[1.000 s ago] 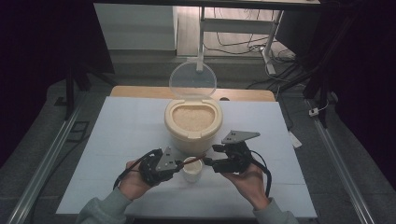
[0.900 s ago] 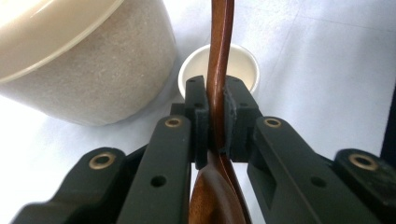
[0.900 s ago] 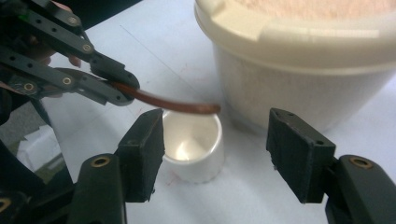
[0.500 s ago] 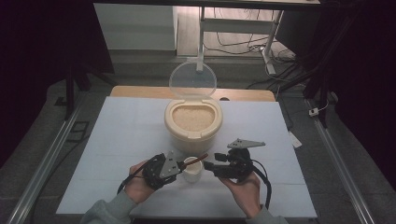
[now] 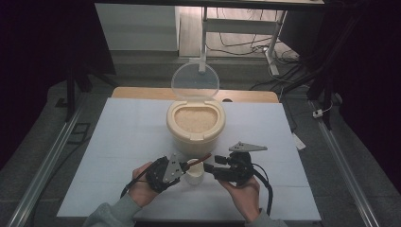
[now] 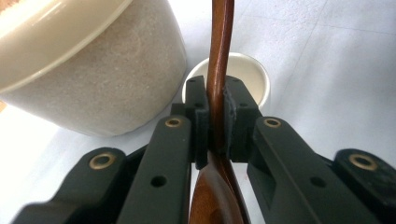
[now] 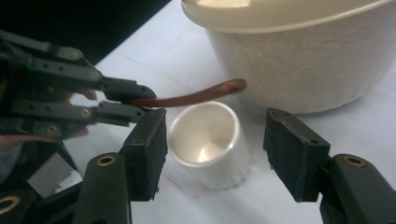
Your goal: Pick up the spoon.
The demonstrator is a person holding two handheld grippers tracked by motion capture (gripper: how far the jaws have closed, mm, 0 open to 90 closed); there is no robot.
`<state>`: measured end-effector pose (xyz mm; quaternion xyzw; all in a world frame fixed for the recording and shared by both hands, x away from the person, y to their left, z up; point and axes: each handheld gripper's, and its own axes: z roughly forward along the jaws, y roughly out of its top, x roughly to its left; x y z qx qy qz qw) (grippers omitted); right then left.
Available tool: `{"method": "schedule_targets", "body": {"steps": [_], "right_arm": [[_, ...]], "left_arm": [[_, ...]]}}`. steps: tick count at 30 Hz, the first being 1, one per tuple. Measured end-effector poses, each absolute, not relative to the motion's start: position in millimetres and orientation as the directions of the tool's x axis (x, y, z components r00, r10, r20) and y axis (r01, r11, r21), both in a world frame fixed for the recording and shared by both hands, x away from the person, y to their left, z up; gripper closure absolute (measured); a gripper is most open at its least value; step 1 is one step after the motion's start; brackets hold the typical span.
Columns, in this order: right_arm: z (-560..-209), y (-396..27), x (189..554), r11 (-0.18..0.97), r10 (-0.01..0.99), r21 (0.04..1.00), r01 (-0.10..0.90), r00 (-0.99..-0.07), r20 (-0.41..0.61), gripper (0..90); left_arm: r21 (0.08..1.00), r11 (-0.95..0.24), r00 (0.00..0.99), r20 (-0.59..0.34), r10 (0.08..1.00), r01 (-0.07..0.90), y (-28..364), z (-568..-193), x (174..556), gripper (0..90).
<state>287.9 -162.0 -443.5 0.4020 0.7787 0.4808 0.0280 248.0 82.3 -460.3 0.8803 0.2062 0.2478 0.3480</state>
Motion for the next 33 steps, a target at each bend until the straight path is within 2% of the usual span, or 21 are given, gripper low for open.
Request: {"method": "schedule_targets", "body": {"steps": [8,12,22,33], "right_arm": [[-451,-157,290,0.126,0.645,0.742,0.659,-0.623,0.443,42.4],[-451,-157,291,0.103,0.642,0.744,0.660,-0.615,0.458,42.9],[-453,-158,293,0.020,0.628,0.720,0.694,-0.569,0.531,55.0],[-455,-157,295,-0.030,0.611,0.710,0.703,-0.549,0.570,61.0]], "left_arm": [[0.717,-0.678,0.778,0.328,0.535,0.164,77,-463,244,81.1],[0.710,-0.689,0.774,0.350,0.527,0.148,73,-465,242,81.1],[0.683,-0.722,0.744,0.425,0.516,0.111,66,-469,236,81.1],[0.663,-0.743,0.719,0.471,0.510,0.093,63,-471,233,80.9]]}}
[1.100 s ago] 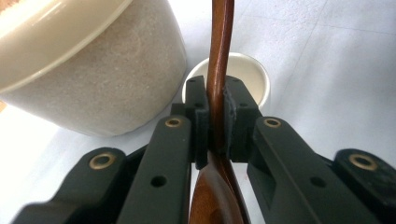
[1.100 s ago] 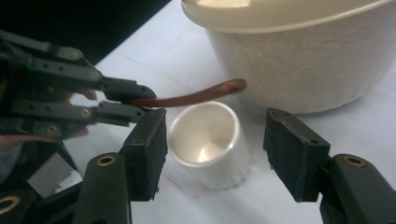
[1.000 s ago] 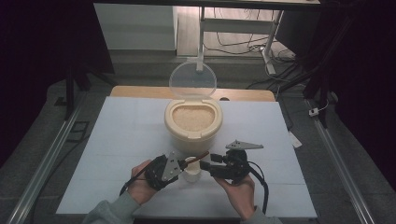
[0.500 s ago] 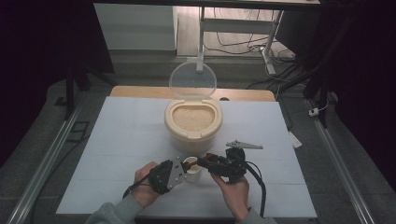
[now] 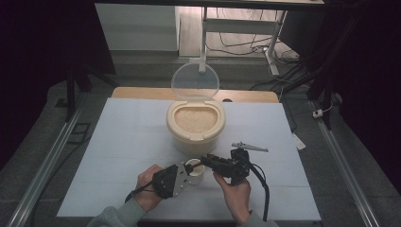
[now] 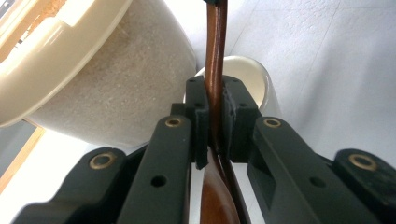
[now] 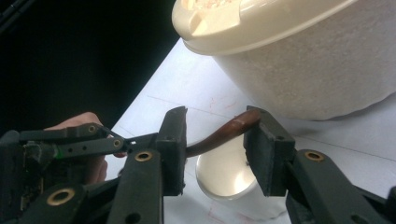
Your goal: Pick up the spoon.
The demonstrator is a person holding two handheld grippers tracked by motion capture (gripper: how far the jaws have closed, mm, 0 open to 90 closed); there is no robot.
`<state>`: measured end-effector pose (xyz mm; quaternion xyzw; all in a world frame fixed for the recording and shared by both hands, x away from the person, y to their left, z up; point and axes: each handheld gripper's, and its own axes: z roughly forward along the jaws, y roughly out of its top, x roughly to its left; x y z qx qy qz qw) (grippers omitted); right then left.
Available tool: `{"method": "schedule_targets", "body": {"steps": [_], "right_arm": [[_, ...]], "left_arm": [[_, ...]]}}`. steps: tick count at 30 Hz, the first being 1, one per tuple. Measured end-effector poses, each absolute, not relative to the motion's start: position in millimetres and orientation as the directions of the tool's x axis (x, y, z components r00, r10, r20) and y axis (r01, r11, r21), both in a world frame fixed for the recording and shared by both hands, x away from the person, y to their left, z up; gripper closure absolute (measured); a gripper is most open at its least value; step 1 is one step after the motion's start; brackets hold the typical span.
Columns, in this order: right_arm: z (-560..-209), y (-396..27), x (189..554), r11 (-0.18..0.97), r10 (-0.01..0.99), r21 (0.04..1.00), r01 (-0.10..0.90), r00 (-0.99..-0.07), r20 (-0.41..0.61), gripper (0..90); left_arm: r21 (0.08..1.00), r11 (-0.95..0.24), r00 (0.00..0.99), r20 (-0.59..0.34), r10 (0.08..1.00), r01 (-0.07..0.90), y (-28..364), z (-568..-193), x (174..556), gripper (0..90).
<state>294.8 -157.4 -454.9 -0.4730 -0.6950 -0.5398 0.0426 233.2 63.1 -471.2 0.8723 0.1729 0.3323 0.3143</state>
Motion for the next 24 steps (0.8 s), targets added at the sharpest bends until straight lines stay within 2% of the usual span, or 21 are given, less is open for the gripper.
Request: {"method": "schedule_targets", "body": {"steps": [13,18,24], "right_arm": [[-455.7,-160.6,294.8,-0.085,0.569,0.703,0.706,-0.545,0.616,72.4],[-456.3,-160.0,294.8,-0.093,0.526,0.701,0.707,-0.563,0.637,82.1],[-456.4,-159.5,294.6,-0.088,0.522,0.716,0.692,-0.580,0.625,82.7]], "left_arm": [[0.655,-0.752,0.709,0.494,0.504,0.078,61.2,-472.6,231.5,79.1],[0.659,-0.747,0.714,0.483,0.507,0.086,62.8,-472.2,233.1,78.6],[0.665,-0.741,0.722,0.469,0.509,0.090,63.7,-471.9,234.1,78.3]]}}
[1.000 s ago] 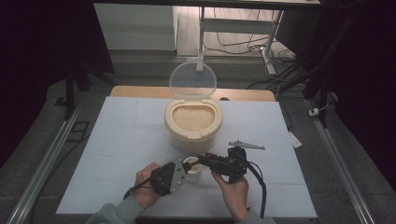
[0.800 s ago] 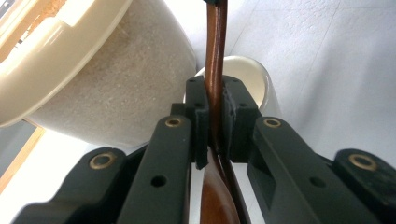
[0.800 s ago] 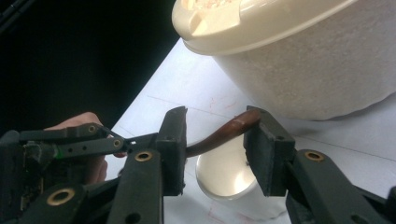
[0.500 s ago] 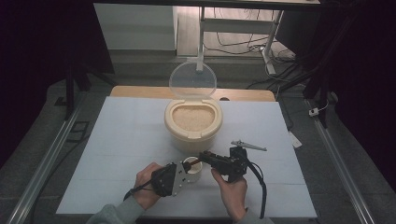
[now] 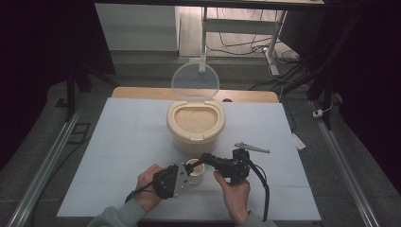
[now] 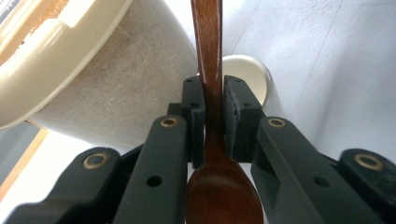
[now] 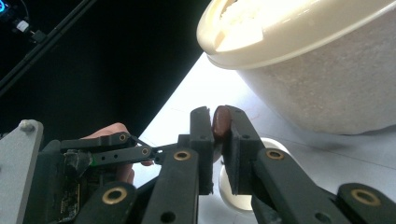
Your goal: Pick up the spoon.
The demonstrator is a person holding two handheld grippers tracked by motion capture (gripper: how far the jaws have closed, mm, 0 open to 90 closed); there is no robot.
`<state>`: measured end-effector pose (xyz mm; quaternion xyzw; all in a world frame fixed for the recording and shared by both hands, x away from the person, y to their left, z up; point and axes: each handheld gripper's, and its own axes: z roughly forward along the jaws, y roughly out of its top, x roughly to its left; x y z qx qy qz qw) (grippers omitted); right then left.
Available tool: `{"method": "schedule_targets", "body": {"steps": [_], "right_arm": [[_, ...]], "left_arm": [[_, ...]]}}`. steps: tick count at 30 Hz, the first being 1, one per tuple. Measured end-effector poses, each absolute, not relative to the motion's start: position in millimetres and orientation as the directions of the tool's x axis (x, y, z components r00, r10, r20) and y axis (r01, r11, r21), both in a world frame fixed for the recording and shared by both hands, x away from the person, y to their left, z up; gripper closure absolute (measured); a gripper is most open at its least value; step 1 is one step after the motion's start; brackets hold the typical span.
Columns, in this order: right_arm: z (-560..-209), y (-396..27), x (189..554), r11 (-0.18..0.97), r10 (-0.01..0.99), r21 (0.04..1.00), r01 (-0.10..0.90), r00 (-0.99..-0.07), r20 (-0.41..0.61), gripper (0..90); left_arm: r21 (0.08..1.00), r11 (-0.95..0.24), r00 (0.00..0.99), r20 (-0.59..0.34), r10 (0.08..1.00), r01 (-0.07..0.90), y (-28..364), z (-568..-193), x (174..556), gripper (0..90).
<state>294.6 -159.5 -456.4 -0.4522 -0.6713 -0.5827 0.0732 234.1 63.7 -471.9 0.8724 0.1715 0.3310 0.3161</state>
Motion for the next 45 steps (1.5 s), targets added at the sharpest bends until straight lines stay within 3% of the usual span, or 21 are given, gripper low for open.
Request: {"method": "schedule_targets", "body": {"steps": [4,6,7,8,12,17,32,45], "right_arm": [[-456,-159,294,-0.083,0.520,0.730,0.678,-0.596,0.612,83.0],[-455,-159,293,-0.078,0.521,0.739,0.669,-0.605,0.602,83.1],[-453,-160,293,-0.066,0.533,0.755,0.652,-0.617,0.579,83.2],[-453,-160,293,-0.066,0.533,0.755,0.652,-0.617,0.579,83.2],[-452,-162,293,-0.067,0.527,0.765,0.641,-0.628,0.572,83.2],[-448,-168,293,-0.068,0.526,0.782,0.620,-0.644,0.556,83.3],[-436,-182,293,-0.067,0.528,0.818,0.571,-0.675,0.515,83.3],[-421,-188,290,-0.057,0.520,0.853,0.518,-0.714,0.469,83.2]], "left_arm": [[0.673,-0.734,0.726,0.461,0.510,0.088,65,-471,234,77.4],[0.694,-0.715,0.730,0.442,0.521,0.091,67,-470,234,73.5],[0.710,-0.698,0.735,0.421,0.531,0.098,69,-468,235,66.5],[0.726,-0.679,0.747,0.392,0.537,0.107,71,-467,236,66.5],[0.789,-0.587,0.780,0.249,0.574,0.181,85,-461,241,48.3],[0.832,-0.475,0.786,0.080,0.613,0.286,113,-461,244,38.5],[0.809,-0.348,0.673,-0.077,0.736,0.473,201,-492,240,30.1],[0.771,-0.332,0.634,-0.118,0.764,0.543,219,-508,243,28.4]]}}
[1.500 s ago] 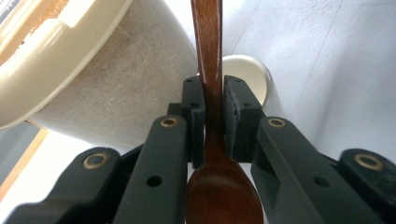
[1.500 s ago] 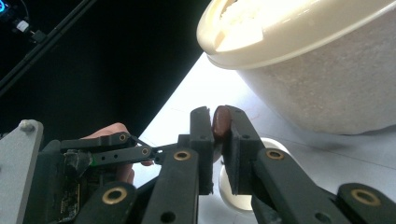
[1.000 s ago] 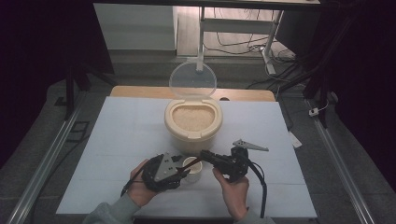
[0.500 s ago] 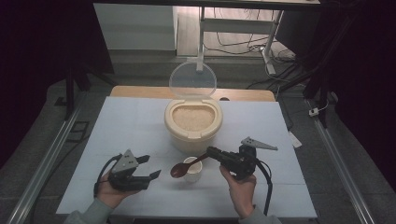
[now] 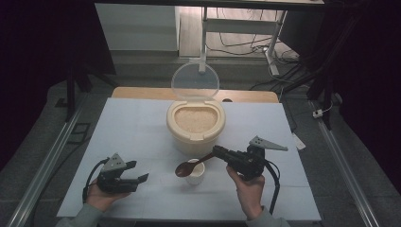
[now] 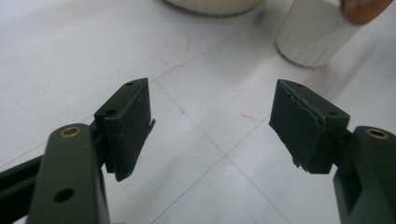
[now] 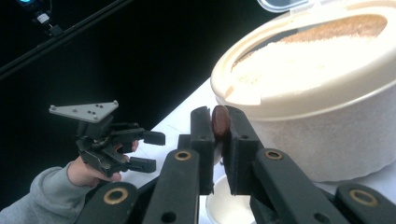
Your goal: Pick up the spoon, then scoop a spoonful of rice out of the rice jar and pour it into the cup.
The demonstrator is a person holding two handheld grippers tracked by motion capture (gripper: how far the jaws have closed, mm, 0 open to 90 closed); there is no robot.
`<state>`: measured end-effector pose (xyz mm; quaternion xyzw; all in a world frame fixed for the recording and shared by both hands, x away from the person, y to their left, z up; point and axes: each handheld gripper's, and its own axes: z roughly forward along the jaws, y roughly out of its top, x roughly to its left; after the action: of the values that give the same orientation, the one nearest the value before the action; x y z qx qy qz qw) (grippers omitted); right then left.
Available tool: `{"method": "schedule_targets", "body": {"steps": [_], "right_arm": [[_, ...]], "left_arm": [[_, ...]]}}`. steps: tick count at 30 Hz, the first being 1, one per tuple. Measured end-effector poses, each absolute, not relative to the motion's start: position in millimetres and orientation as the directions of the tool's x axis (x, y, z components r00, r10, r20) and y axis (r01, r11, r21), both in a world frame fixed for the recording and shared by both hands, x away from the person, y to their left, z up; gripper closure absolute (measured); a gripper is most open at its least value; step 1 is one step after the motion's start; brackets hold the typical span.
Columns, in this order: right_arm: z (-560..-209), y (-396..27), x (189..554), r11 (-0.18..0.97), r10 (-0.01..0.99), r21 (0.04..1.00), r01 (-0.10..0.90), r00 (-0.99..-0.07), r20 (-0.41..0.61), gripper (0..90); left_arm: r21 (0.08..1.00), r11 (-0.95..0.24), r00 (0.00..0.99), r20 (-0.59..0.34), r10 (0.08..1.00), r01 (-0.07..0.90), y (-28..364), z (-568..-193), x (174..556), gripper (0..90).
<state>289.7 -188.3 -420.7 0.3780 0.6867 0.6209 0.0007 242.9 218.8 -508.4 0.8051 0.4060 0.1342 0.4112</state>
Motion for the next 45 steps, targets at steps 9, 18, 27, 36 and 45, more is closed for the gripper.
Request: {"method": "schedule_targets", "body": {"steps": [9,18,27,36,45], "right_arm": [[-411,-196,287,-0.066,0.515,0.867,0.494,-0.727,0.454,83.3],[-401,-202,290,-0.067,0.508,0.870,0.488,-0.734,0.451,83.4],[-374,-218,300,-0.130,0.515,0.881,0.455,-0.728,0.452,83.4],[-346,-225,337,-0.119,0.614,0.905,0.408,-0.686,0.390,83.4],[-338,-224,371,-0.119,0.682,0.917,0.382,-0.640,0.355,83.4]], "left_arm": [[0.764,-0.340,0.632,-0.114,0.766,0.549,219,-509,244,28.0],[0.761,-0.337,0.627,-0.115,0.770,0.554,221,-509,245,27.6],[0.760,-0.337,0.627,-0.118,0.770,0.556,222,-510,247,27.5],[0.757,-0.341,0.631,-0.120,0.767,0.558,221,-510,247,27.3],[0.754,-0.341,0.631,-0.123,0.766,0.562,222,-511,249,27.2]]}}
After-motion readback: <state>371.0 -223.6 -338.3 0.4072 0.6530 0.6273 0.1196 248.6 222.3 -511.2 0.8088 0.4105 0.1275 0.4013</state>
